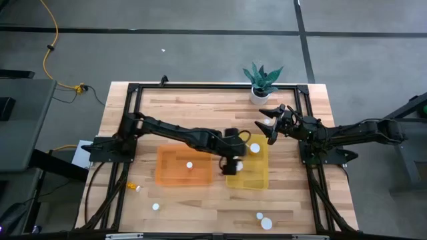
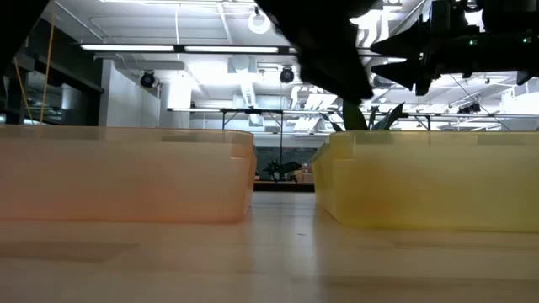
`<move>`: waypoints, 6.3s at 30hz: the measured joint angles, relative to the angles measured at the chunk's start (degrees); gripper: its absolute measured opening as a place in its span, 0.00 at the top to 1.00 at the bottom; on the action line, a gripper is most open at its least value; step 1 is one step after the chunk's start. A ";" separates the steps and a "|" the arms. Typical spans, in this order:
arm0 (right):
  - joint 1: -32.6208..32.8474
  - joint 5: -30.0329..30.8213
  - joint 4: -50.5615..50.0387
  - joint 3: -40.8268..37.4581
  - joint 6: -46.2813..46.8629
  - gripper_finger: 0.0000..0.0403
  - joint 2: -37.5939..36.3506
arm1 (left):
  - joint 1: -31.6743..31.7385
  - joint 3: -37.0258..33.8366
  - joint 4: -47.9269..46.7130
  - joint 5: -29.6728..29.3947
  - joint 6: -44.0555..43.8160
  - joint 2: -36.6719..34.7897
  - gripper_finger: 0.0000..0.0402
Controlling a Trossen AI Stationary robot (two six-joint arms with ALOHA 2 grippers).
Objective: Pick and place medicine bottles into bin by pill shape (circle, oval)
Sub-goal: Put the bottom yellow tablet bottle into the orange bin
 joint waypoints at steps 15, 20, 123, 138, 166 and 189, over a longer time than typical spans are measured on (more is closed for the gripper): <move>0.01 -0.38 0.19 0.00 0.39 0.25 0.31 | -2.47 -33.44 14.17 -13.27 -3.51 -38.07 0.47; 0.01 -0.54 0.32 0.02 0.73 0.25 0.44 | -3.46 -55.71 33.72 -13.59 -4.99 -56.64 0.47; -0.01 -1.13 1.35 0.00 1.39 0.25 0.66 | -50.93 -35.04 -19.37 -4.85 -55.93 -22.15 0.47; 0.01 -1.13 1.33 0.00 1.37 0.25 0.66 | -50.66 -35.04 -19.78 -3.27 -55.55 -22.15 0.47; 0.01 -1.13 1.31 0.00 1.61 0.25 0.66 | -47.18 -32.66 -21.86 -4.64 -47.15 -25.18 0.74; 0.00 -1.33 1.13 -0.02 1.78 0.25 0.66 | -17.18 -32.92 -38.58 -11.48 -32.49 -31.47 0.73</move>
